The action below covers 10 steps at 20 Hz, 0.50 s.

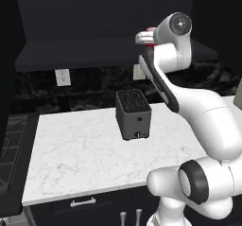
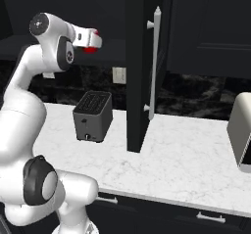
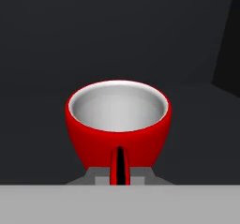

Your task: Gather all objects into one cabinet and sort the glasses and bowls to opposite sides.

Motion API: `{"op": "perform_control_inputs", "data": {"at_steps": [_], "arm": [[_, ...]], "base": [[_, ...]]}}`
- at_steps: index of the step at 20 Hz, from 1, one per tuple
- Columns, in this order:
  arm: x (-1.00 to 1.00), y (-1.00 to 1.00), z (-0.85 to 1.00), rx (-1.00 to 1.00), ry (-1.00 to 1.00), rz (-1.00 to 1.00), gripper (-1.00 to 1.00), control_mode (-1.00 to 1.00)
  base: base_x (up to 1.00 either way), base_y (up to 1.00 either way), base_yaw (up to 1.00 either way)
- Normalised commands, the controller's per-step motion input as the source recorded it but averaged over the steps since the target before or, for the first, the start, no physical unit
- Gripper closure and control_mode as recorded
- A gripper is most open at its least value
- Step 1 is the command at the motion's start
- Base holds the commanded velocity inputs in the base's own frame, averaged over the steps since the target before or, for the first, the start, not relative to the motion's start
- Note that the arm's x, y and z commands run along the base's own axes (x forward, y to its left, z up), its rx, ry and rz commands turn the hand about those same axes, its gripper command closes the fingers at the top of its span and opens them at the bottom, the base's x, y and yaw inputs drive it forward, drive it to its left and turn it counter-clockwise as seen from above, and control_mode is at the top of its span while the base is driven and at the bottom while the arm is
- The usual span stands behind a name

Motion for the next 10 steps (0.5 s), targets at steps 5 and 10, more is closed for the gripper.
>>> {"op": "perform_control_inputs", "data": {"at_steps": [5,10], "arm": [[-1.00,0.00,0.04,0.00,-0.27,0.00,1.00,-1.00],[-0.99,0.00,0.10,0.00,-0.24,0.00,1.00,-1.00]], "base": [[0.00,0.00,0.00],[0.00,0.00,0.00]]}}
